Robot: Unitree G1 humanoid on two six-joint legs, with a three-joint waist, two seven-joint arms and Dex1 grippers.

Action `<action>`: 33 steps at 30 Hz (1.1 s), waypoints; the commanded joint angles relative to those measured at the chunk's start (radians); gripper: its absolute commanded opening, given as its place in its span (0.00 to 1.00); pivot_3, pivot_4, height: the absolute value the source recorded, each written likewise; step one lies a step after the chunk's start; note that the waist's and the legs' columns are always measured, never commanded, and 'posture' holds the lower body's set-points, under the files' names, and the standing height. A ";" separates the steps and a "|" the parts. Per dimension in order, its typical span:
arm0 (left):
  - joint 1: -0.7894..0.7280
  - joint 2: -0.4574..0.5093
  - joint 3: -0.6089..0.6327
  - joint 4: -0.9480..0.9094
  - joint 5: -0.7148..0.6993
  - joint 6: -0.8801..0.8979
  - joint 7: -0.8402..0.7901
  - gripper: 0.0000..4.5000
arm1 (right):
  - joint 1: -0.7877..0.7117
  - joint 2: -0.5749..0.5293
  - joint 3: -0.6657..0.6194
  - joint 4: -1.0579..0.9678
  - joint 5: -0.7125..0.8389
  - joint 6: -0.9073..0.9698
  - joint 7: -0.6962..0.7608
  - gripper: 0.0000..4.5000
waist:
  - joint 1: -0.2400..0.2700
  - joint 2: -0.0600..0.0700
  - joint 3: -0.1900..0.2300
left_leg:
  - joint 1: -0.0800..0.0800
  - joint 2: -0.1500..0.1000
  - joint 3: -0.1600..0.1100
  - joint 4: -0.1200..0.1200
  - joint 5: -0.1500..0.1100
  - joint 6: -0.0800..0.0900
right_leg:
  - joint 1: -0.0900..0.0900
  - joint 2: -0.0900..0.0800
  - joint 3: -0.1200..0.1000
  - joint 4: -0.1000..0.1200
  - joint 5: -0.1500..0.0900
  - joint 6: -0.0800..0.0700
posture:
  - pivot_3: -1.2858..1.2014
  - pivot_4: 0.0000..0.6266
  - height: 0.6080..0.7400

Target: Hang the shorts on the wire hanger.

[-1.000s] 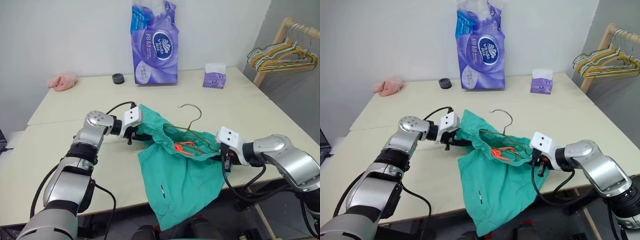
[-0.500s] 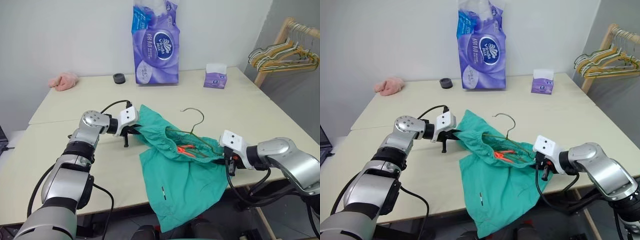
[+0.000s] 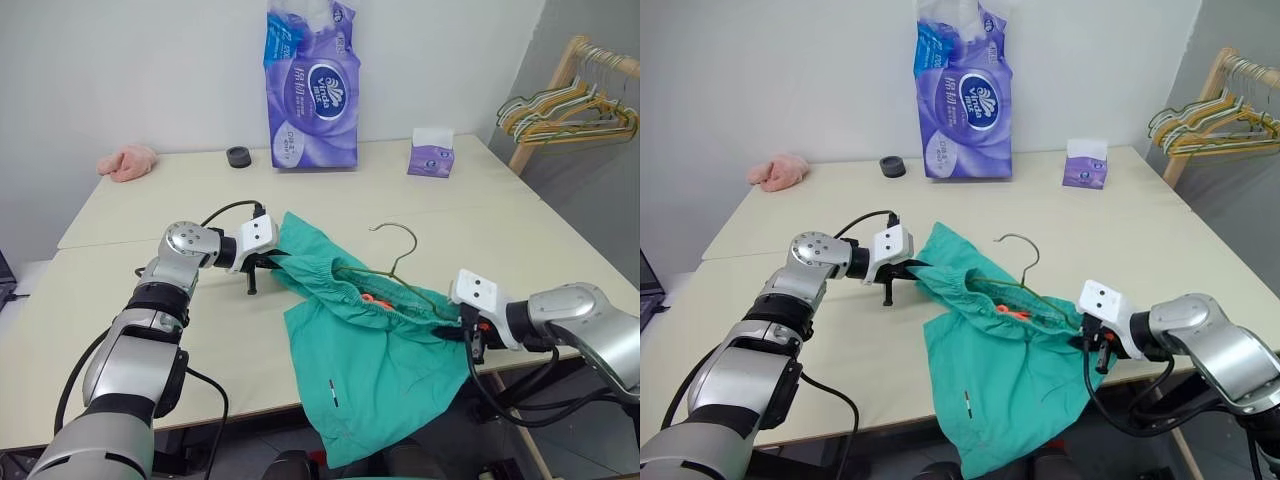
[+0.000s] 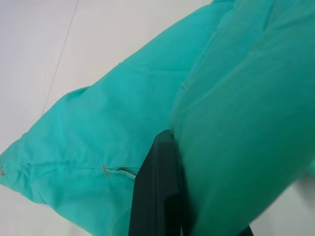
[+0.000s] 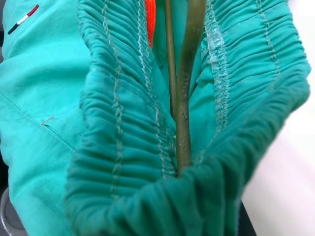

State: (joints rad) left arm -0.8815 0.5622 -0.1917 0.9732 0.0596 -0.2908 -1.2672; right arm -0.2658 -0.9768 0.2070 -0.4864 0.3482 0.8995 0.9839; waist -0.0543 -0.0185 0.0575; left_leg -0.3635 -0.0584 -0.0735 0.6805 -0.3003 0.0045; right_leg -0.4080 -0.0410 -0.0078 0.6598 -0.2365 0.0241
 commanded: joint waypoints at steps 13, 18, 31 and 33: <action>0.026 -0.017 0.044 -0.080 -0.045 0.012 0.024 0.26 | -0.061 0.016 -0.043 -0.002 0.030 -0.009 -0.007 0.00 | 0.000 0.000 0.000 | 0.000 0.000 0.000 0.000 0.000 0.000 | 0.000 0.000 0.000 0.000 0.000 0.000 | 0.46 0.01 1.00; 0.023 -0.030 0.084 -0.072 -0.048 -0.025 0.129 0.59 | -0.057 0.021 -0.049 -0.012 0.032 -0.010 -0.015 0.00 | 0.000 0.000 0.000 | 0.000 0.000 0.000 0.000 0.000 0.000 | 0.000 0.000 0.000 0.000 0.000 0.000 | 0.46 0.01 1.00; 0.169 0.011 0.160 -0.679 -0.384 0.529 0.032 0.72 | 0.137 0.123 -0.348 -0.093 0.131 0.221 -0.222 0.00 | -0.003 0.000 0.001 | -0.001 0.000 0.000 0.000 -0.001 0.000 | 0.000 -0.002 0.001 0.000 0.000 0.000 | 0.43 0.09 1.00; 0.190 -0.019 0.104 -0.829 -0.448 0.655 0.001 0.72 | 0.179 0.181 -0.447 -0.130 0.140 0.354 -0.307 0.00 | 0.000 0.000 0.002 | 0.000 -0.001 -0.001 0.000 -0.001 0.001 | 0.001 -0.002 0.000 -0.001 0.000 0.000 | 0.41 0.11 1.00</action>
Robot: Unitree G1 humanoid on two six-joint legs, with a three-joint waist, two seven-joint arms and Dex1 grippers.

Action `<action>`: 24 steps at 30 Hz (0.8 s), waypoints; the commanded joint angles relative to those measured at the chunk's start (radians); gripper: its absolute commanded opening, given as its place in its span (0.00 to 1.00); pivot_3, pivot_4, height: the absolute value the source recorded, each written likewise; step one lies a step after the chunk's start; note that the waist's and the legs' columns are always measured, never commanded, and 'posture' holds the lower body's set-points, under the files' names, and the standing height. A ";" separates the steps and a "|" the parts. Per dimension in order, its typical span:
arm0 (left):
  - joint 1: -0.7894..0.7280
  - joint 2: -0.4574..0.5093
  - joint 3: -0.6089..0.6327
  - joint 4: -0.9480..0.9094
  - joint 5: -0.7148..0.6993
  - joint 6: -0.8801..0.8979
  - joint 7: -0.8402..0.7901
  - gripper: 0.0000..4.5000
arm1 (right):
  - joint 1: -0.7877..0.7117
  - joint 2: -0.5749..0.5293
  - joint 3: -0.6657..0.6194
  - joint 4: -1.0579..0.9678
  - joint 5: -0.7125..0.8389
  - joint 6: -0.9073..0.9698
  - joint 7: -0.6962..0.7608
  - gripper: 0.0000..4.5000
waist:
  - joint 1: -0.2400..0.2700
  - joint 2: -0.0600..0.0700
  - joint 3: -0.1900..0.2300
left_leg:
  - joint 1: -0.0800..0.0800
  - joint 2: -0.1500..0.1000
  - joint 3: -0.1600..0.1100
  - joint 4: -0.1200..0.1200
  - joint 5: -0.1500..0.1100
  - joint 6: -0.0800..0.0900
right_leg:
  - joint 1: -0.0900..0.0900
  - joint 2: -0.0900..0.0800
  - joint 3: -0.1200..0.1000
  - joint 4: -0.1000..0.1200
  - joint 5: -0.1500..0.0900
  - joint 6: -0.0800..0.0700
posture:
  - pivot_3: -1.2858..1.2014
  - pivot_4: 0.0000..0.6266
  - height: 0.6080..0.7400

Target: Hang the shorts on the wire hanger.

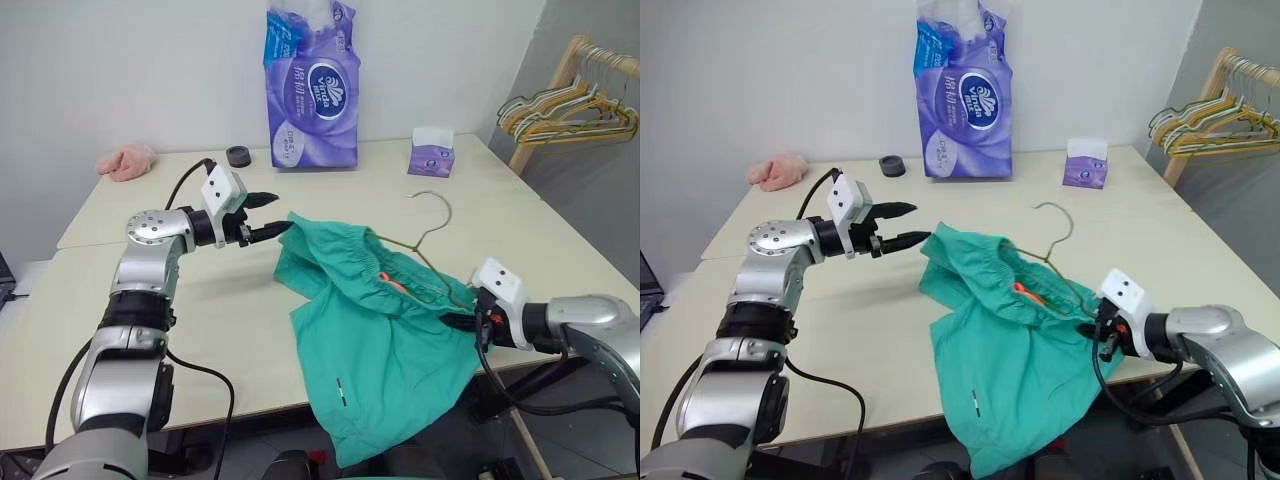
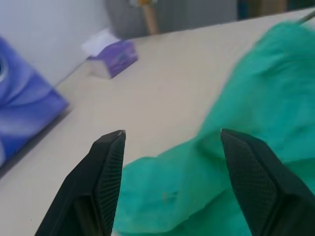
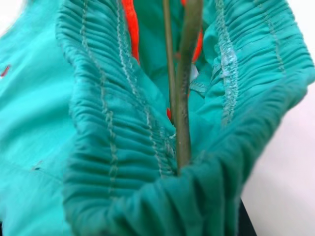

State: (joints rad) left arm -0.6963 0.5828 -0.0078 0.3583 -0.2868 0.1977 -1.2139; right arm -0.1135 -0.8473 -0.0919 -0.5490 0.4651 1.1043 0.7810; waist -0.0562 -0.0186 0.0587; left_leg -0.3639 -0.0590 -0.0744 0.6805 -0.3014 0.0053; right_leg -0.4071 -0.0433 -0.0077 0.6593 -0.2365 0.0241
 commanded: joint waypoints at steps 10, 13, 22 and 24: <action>-0.040 -0.187 -0.173 -0.311 -0.199 0.282 -0.099 0.72 | 0.138 0.231 -0.604 -0.243 0.051 0.510 -0.278 0.00 | -0.071 0.016 0.008 | 0.001 0.000 0.001 -0.001 -0.001 0.001 | 0.001 0.002 0.001 0.000 -0.002 0.001 | 0.35 0.13 1.00; -0.042 -0.214 -0.185 -0.329 -0.189 0.267 -0.091 0.72 | 0.141 0.218 -0.698 -0.231 0.082 0.510 -0.299 0.00 | -0.106 0.016 0.008 | 0.002 0.000 0.002 -0.001 -0.002 0.003 | 0.002 0.003 0.002 -0.001 -0.003 0.002 | 0.34 0.13 1.00; -0.074 -0.331 -0.279 -0.287 -0.045 0.061 -0.020 0.72 | -0.016 -0.019 -0.878 0.044 0.046 0.510 -0.457 0.00 | -0.178 0.020 0.007 | 0.001 -0.002 0.013 -0.001 -0.008 0.014 | 0.003 0.002 0.013 -0.003 -0.006 0.009 | 0.33 0.11 1.00; -0.071 -0.348 -0.293 -0.299 -0.039 0.057 -0.008 0.72 | -0.018 -0.056 -0.887 0.084 0.047 0.510 -0.460 0.00 | -0.198 0.020 0.007 | 0.001 -0.001 0.015 -0.001 -0.009 0.016 | 0.003 0.004 0.015 -0.004 -0.006 0.009 | 0.33 0.11 1.00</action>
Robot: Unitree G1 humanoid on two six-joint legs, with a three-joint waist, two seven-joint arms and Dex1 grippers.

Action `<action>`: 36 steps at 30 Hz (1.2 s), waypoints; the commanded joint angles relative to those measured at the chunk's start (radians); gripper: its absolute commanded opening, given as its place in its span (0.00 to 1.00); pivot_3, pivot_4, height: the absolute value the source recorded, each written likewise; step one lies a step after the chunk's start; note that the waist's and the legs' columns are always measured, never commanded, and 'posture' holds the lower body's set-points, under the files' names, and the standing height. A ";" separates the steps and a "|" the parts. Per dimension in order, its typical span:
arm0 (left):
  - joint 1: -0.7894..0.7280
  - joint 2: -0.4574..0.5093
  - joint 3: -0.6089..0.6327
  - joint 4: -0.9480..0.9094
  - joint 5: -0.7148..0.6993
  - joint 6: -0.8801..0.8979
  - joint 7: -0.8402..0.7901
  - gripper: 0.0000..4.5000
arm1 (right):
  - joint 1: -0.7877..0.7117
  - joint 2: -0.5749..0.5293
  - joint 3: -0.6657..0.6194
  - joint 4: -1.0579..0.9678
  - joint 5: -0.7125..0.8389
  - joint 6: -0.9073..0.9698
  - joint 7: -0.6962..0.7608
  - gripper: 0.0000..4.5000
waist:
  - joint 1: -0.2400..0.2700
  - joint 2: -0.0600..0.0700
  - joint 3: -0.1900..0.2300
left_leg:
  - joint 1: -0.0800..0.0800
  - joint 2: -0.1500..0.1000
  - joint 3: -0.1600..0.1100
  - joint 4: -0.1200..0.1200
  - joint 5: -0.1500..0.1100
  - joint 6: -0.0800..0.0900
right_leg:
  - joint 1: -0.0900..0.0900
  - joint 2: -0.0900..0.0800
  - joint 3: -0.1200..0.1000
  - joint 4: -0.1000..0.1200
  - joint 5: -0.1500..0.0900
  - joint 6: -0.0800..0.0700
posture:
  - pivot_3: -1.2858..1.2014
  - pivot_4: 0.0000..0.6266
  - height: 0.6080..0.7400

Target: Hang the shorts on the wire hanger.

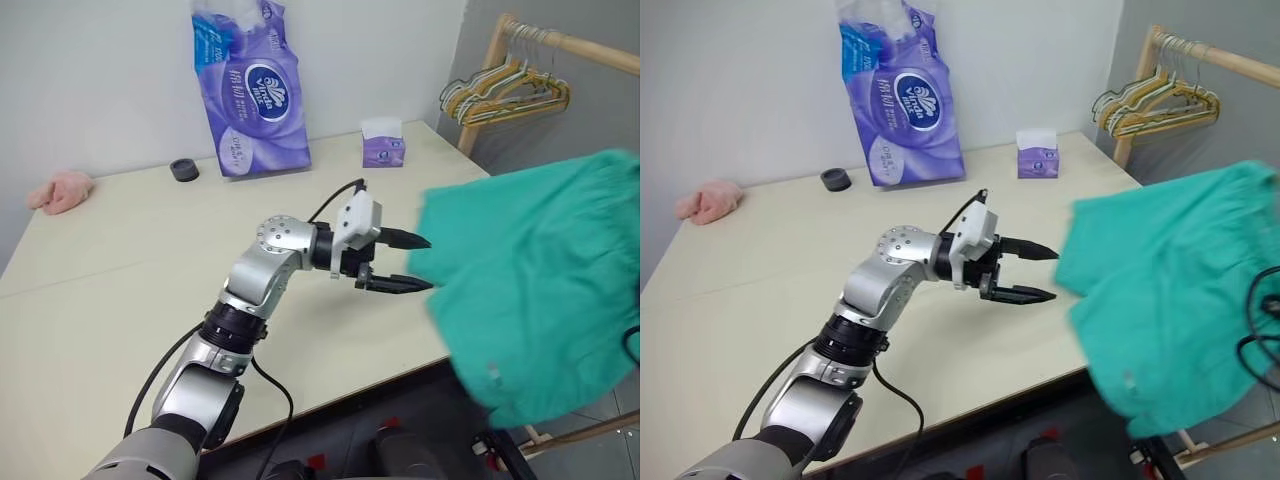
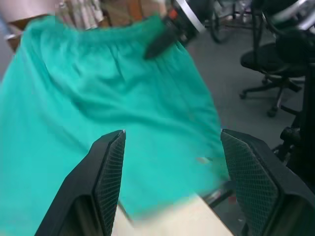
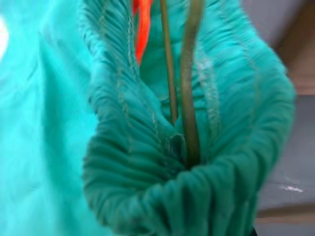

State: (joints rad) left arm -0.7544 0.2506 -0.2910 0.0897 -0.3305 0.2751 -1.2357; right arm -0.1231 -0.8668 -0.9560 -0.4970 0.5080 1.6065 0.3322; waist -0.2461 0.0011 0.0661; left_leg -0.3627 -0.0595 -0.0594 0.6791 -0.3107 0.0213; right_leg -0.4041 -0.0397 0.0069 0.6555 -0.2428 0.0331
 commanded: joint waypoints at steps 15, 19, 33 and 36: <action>-0.052 -0.129 -0.054 0.024 0.052 -0.112 0.049 0.72 | -0.448 -0.390 0.288 0.828 -0.204 -0.275 -0.053 0.00 | -0.071 0.014 0.001 | 0.006 -0.004 0.017 0.000 -0.007 0.012 | 0.006 0.000 0.016 -0.010 -0.003 0.016 | 0.35 0.13 1.00; -0.096 -0.158 -0.037 0.030 0.018 -0.104 0.033 0.72 | -0.586 -0.450 0.428 1.070 -0.226 -0.353 -0.002 0.00 | -0.072 0.015 0.011 | 0.017 -0.005 0.022 -0.001 -0.010 0.015 | 0.017 0.000 0.020 -0.013 -0.005 0.022 | 0.35 0.13 1.00; -0.148 -0.155 -0.020 0.029 -0.027 -0.077 0.005 0.72 | -0.642 -0.431 0.437 1.146 -0.200 -0.242 0.024 0.00 | -0.083 0.014 0.014 | 0.021 -0.004 0.038 -0.001 -0.014 0.019 | 0.016 0.001 0.037 -0.013 -0.004 0.029 | 0.36 0.12 1.00; -0.157 -0.163 -0.016 0.037 -0.028 -0.082 0.009 0.72 | -0.659 -0.423 0.423 1.143 -0.200 -0.238 0.014 0.00 | -0.083 0.014 0.014 | 0.021 -0.004 0.038 -0.001 -0.014 0.019 | 0.016 0.001 0.037 -0.013 -0.004 0.030 | 0.36 0.12 1.00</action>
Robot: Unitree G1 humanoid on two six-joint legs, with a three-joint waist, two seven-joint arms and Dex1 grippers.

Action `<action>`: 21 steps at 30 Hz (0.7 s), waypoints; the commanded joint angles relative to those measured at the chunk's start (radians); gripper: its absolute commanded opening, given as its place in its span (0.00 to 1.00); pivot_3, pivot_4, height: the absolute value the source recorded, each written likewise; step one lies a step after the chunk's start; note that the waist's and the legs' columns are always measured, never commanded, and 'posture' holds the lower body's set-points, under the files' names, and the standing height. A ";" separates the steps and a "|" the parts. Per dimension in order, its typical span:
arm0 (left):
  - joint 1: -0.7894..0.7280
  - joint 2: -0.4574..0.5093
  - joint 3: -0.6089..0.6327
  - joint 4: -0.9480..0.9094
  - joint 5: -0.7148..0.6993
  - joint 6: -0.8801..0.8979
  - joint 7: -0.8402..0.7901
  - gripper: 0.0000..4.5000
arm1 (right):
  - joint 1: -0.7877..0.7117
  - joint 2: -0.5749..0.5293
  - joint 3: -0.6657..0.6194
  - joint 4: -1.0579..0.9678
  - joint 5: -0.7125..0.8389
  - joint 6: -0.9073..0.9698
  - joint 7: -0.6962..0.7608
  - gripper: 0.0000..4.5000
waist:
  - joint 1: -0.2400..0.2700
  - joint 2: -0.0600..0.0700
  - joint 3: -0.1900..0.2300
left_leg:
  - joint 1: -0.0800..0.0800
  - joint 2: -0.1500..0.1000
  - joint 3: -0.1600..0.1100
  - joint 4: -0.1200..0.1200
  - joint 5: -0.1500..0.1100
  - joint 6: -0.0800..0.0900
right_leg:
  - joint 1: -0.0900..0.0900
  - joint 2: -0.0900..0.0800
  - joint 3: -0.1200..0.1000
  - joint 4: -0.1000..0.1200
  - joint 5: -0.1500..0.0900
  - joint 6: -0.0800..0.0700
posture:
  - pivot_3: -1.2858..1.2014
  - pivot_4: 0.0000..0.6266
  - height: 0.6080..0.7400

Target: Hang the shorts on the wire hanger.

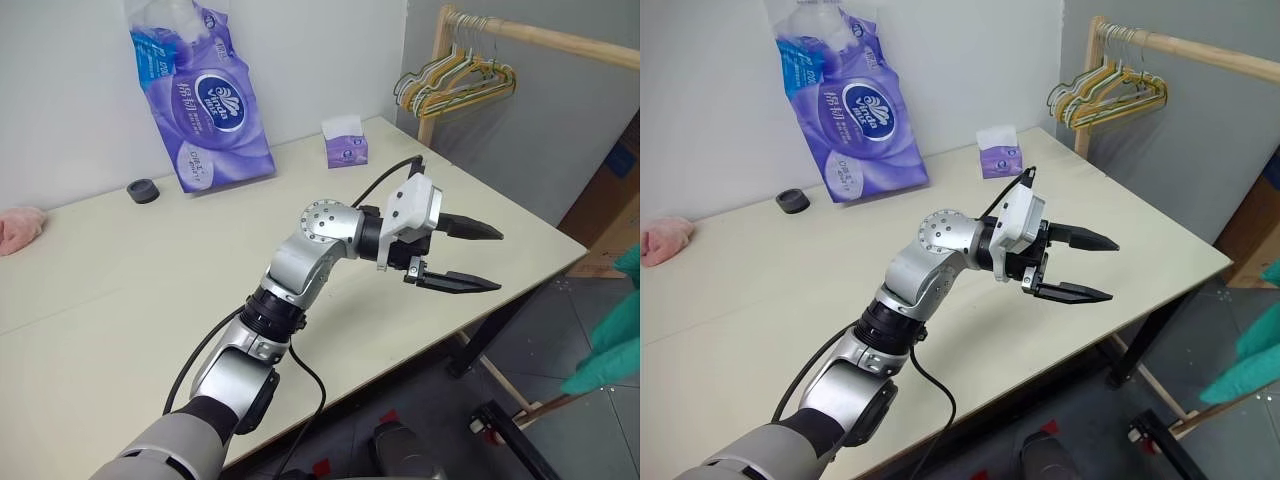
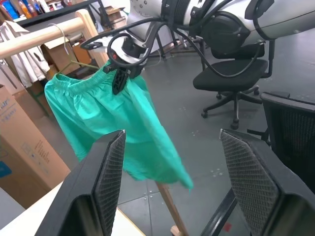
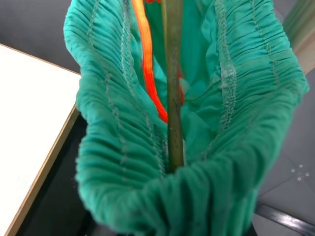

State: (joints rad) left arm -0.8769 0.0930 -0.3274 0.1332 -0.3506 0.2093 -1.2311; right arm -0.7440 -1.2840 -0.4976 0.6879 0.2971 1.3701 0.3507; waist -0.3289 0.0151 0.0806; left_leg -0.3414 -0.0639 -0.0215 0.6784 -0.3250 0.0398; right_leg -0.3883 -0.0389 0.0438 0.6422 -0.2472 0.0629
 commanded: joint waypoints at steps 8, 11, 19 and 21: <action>-0.044 -0.016 0.020 0.001 -0.008 -0.021 0.004 0.72 | -0.038 0.027 -0.086 -0.130 0.013 0.033 -0.020 0.16 | -0.002 0.000 0.000 | 0.000 0.000 0.001 0.000 0.000 0.000 | 0.000 0.000 0.001 0.000 0.000 0.001 | 0.36 0.12 1.00; -0.048 -0.018 0.018 0.009 -0.004 -0.030 0.003 0.72 | -0.035 0.048 -0.128 -0.180 0.011 0.066 -0.034 0.40 | -0.001 0.000 0.000 | 0.000 0.000 0.001 0.000 0.000 0.000 | 0.000 0.000 0.001 0.000 0.000 0.001 | 0.36 0.11 1.00; -0.053 -0.022 0.018 0.022 -0.001 -0.041 0.006 0.72 | 0.000 0.122 -0.260 -0.400 -0.021 0.132 -0.105 0.99 | -0.002 0.000 0.000 | 0.000 0.000 0.001 0.000 -0.001 0.000 | 0.000 0.000 0.001 0.000 0.000 0.002 | 0.35 0.09 1.00; -0.057 -0.021 0.020 0.028 0.002 -0.044 0.006 0.72 | 0.045 0.130 -0.254 -0.489 -0.036 0.100 -0.117 0.99 | -0.002 0.000 0.000 | 0.000 0.000 0.001 0.000 -0.001 0.000 | 0.000 0.000 0.001 0.000 0.000 0.002 | 0.35 0.10 1.00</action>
State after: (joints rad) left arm -0.9059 0.0733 -0.3262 0.1696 -0.3487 0.1838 -1.2304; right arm -0.7057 -1.1405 -0.7296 0.2945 0.2753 1.4956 0.2495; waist -0.3305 0.0153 0.0804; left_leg -0.3415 -0.0636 -0.0209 0.6788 -0.3259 0.0396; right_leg -0.3889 -0.0394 0.0452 0.6425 -0.2474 0.0647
